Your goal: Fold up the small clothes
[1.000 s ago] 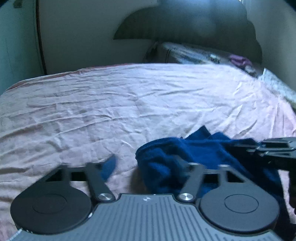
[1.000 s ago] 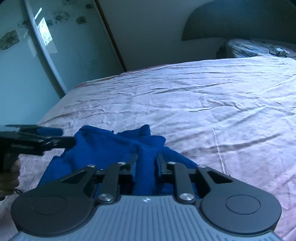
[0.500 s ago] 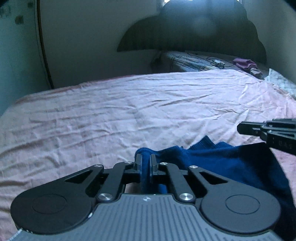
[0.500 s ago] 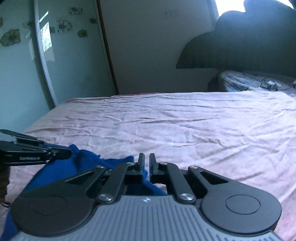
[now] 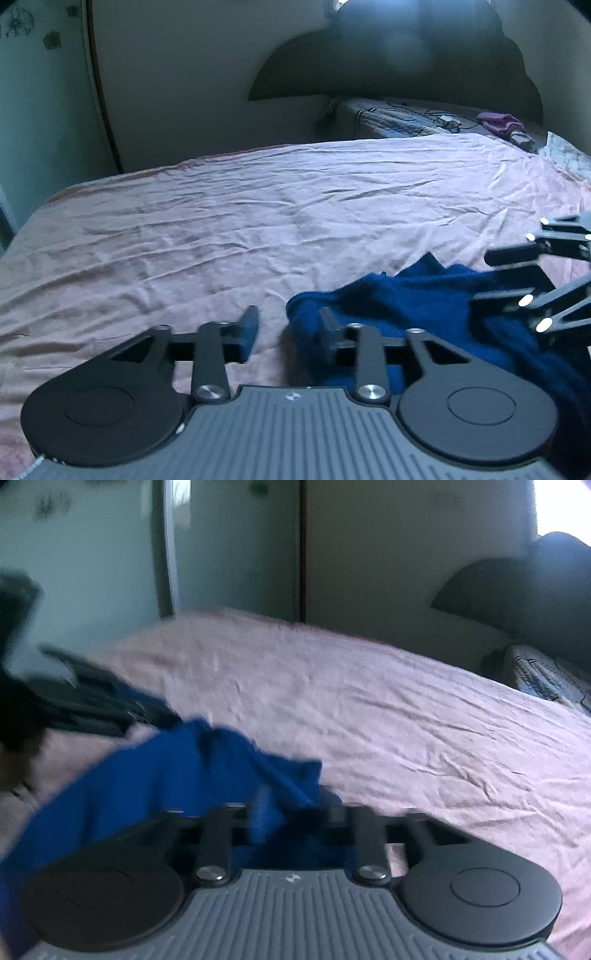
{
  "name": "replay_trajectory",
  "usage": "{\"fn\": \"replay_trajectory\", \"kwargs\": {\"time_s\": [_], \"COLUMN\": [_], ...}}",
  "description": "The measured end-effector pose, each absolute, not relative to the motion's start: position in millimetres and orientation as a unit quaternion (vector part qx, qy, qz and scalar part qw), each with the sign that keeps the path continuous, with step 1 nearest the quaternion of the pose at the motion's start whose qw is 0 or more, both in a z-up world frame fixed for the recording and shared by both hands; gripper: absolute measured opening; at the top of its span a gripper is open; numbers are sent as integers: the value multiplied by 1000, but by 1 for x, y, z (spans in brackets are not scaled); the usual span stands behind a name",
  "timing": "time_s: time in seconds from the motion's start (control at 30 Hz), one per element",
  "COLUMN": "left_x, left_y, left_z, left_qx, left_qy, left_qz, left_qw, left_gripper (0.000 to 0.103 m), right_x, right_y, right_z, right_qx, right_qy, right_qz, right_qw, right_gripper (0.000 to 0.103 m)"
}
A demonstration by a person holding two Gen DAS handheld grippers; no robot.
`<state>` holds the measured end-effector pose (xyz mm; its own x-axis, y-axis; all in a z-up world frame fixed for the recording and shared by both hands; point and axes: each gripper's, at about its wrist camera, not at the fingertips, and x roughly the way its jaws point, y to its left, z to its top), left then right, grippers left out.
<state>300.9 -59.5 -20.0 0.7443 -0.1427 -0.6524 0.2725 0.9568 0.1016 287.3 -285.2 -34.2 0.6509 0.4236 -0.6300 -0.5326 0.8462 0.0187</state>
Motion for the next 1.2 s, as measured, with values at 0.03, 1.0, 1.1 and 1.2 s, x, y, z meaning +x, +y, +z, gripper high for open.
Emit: {"fn": "replay_trajectory", "kwargs": {"time_s": [0.03, 1.0, 1.1, 1.2], "left_x": [297, 225, 206, 190], "left_y": [-59, -65, -70, -80], "left_z": [-19, -10, -14, -28], "left_qx": [101, 133, 145, 186], "left_qy": [335, 305, 304, 295], "left_qz": [-113, -138, -155, -162], "left_qw": [930, 933, 929, 923], "left_gripper": [50, 59, 60, 61], "right_x": [290, 238, 199, 178], "right_y": [-284, -304, -298, -292], "right_z": [-38, -12, -14, -31], "right_qx": [-89, -59, -60, -96], "right_qy": [329, 279, 297, 328], "right_qz": [268, 210, 277, 274], "right_qw": [901, 935, 912, 899], "right_gripper": [61, 47, 46, 46]}}
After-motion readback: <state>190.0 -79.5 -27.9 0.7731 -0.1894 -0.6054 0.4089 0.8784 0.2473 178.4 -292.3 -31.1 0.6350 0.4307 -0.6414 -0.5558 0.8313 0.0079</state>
